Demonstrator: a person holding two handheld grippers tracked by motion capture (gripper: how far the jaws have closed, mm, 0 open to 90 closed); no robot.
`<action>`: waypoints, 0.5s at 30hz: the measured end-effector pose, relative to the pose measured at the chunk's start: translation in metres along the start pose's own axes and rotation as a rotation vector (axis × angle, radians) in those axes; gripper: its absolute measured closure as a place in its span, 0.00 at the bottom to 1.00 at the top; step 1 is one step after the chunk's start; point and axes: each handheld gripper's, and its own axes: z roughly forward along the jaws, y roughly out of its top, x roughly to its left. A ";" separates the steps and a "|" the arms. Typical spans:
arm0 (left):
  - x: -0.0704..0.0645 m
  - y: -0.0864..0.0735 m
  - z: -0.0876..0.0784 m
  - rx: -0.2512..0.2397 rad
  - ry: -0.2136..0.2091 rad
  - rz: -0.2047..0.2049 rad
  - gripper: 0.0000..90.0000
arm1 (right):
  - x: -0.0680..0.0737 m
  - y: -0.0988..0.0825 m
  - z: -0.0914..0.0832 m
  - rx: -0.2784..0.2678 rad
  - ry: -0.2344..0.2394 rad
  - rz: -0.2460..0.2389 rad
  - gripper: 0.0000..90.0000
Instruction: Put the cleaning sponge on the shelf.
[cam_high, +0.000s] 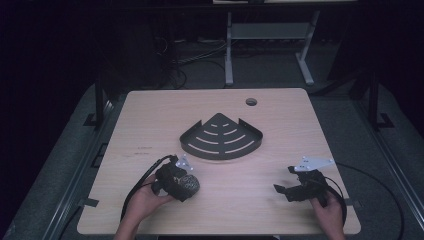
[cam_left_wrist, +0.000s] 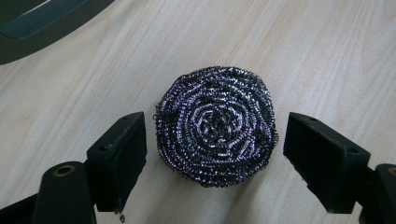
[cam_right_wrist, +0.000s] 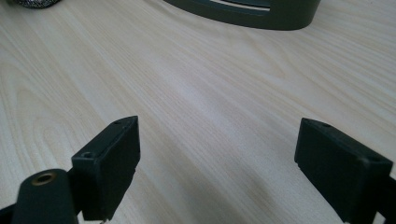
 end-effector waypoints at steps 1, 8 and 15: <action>0.001 0.001 0.000 0.010 0.000 0.005 0.24 | 0.000 0.000 0.000 0.000 0.000 0.000 0.15; 0.001 0.004 0.004 0.022 -0.006 0.000 0.24 | 0.000 0.000 -0.001 0.000 0.000 0.006 0.15; 0.003 0.005 0.009 0.046 -0.020 -0.010 0.26 | 0.000 0.000 -0.001 -0.001 -0.001 0.014 0.15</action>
